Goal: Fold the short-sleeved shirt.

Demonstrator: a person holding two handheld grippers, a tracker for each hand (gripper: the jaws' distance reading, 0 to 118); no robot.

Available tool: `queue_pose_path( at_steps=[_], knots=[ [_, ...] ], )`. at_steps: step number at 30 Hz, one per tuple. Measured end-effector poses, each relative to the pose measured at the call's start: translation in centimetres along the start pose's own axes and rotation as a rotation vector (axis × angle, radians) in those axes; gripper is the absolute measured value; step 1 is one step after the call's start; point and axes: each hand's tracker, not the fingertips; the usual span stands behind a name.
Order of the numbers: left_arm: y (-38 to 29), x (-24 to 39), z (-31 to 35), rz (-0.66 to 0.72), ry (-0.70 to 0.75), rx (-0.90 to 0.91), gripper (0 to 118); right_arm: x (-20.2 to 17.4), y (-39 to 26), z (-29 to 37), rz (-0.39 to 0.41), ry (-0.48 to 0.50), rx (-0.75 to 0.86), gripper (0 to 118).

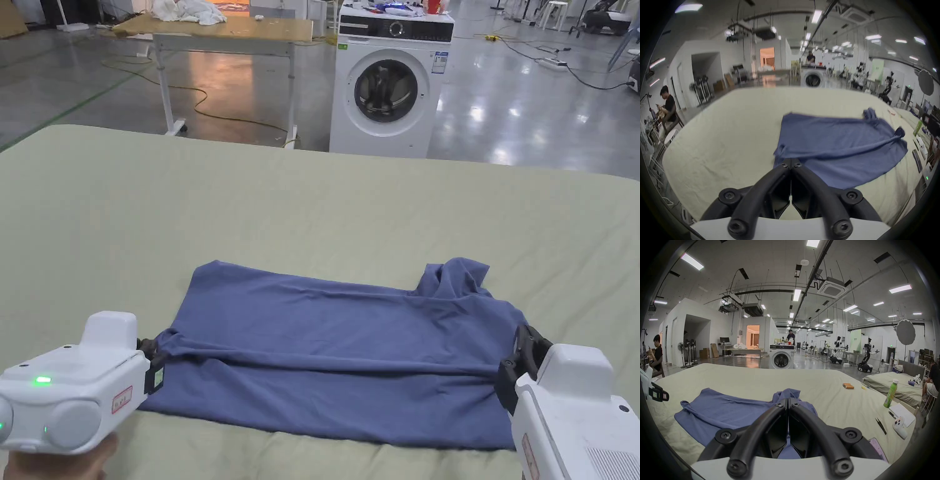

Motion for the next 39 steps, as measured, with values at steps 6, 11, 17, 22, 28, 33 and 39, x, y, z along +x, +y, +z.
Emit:
queue_pose_path(
  at_steps=[6,11,17,22,28,33,39],
  knots=[
    [0.2,-1.7,-5.0,0.067,-0.075,-0.264,11,1.3,-1.1,-0.4,0.003,-0.018,-0.047,0],
    [0.9,-0.8,-5.5,0.067,0.009,-0.343,50,2.3,-1.7,-0.3,0.009,-0.037,-0.082,0],
    [-0.2,0.1,-6.5,0.094,0.0,-0.421,57,3.3,-2.6,-0.4,0.018,-0.053,-0.122,0],
    [-0.2,2.1,-5.3,0.008,0.011,-0.407,30,4.2,-3.4,-0.7,0.008,-0.06,-0.161,0],
    [-0.6,2.5,-4.8,0.003,-0.023,-0.376,1,6.6,-4.2,-3.5,-0.028,-0.045,-0.325,0],
    [-0.7,1.1,-3.2,0.034,-0.053,-0.34,0,9.5,-5.7,-7.8,-0.055,0.027,-0.562,50],
    [-0.8,-0.2,-1.9,0.067,-0.083,-0.289,0,9.8,-8.4,-11.6,-0.012,0.078,-0.744,56]
  ],
)
